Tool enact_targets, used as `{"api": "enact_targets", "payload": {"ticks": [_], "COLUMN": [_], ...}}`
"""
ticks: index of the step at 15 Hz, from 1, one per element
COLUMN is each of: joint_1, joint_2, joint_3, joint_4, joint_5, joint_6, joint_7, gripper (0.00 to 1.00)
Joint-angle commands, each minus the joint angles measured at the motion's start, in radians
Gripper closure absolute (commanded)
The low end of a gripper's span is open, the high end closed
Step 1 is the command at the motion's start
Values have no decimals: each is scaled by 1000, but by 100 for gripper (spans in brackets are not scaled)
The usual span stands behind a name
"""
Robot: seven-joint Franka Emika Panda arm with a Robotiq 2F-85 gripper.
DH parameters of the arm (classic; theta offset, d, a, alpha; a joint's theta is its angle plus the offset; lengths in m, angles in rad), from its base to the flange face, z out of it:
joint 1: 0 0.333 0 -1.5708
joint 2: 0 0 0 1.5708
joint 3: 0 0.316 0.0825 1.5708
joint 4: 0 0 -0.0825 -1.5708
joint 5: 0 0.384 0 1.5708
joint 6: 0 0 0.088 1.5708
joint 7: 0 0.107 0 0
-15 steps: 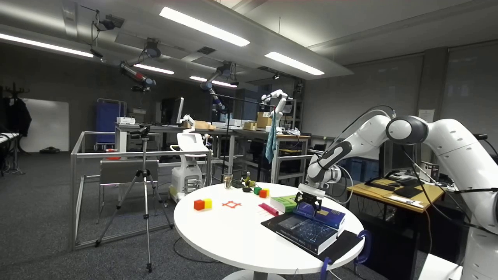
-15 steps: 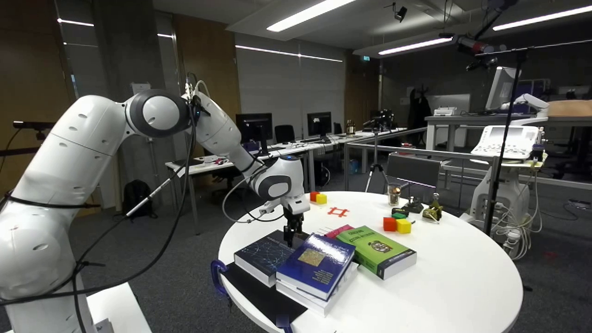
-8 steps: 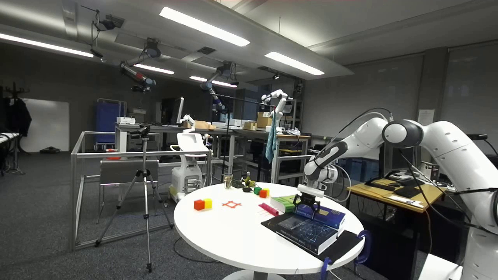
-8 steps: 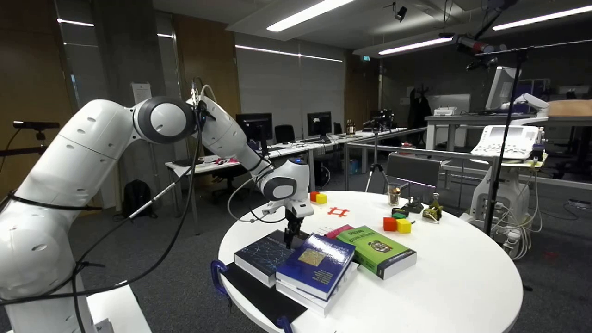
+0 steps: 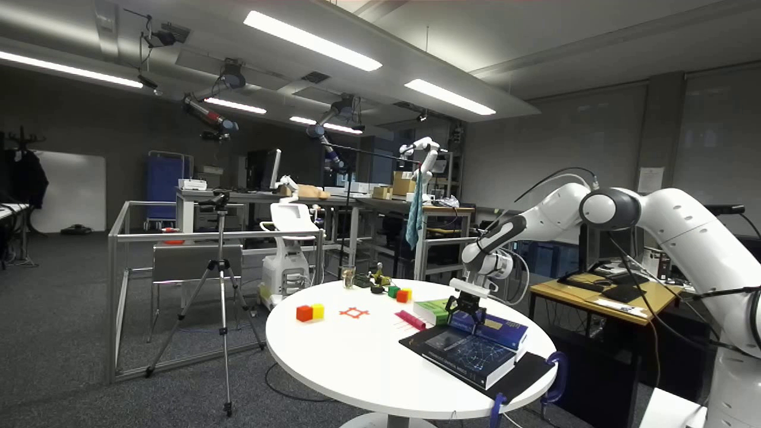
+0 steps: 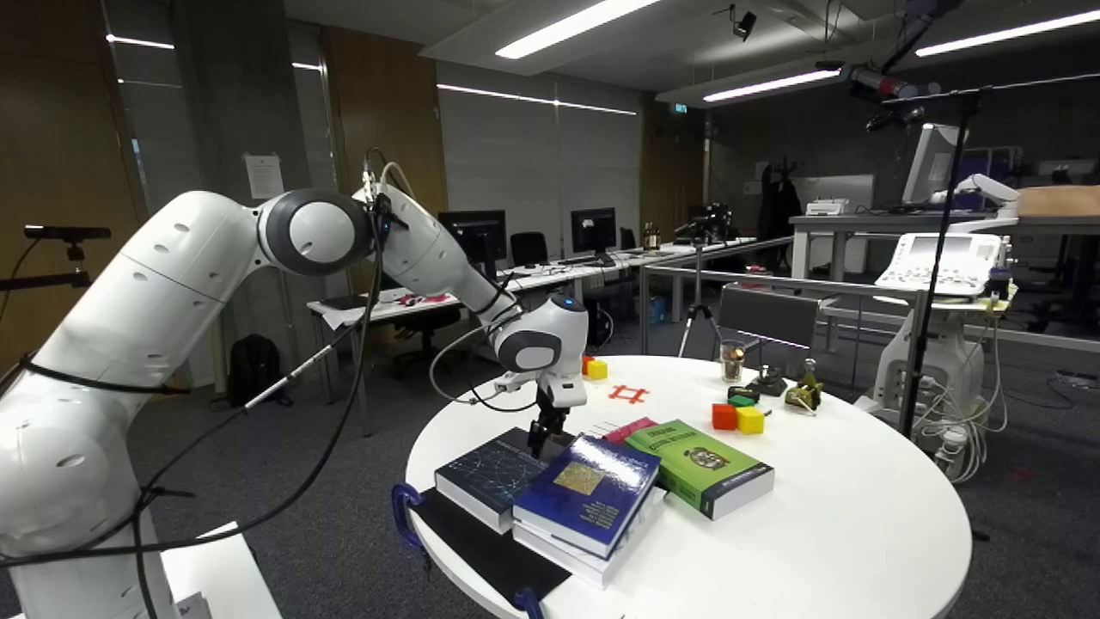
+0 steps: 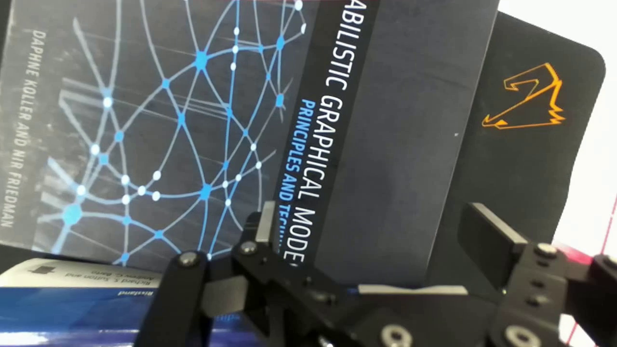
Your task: Put the blue book on the white book
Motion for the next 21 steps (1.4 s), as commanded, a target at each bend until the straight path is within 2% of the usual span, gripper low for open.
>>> {"api": "enact_targets", "payload": {"ticks": [1,8,15,21], "joint_1": [-18,-2,-11,-15], "joint_2": [36,99,120,121], "joint_3": [-5,-41,-39,-41], "joint_4": [79,164,193,200], "joint_5": [43,18,14,10], "joint_6": [-71,-85,-76,-71], "joint_7": [77,318,431,474], "gripper": [0,0,0,0]}}
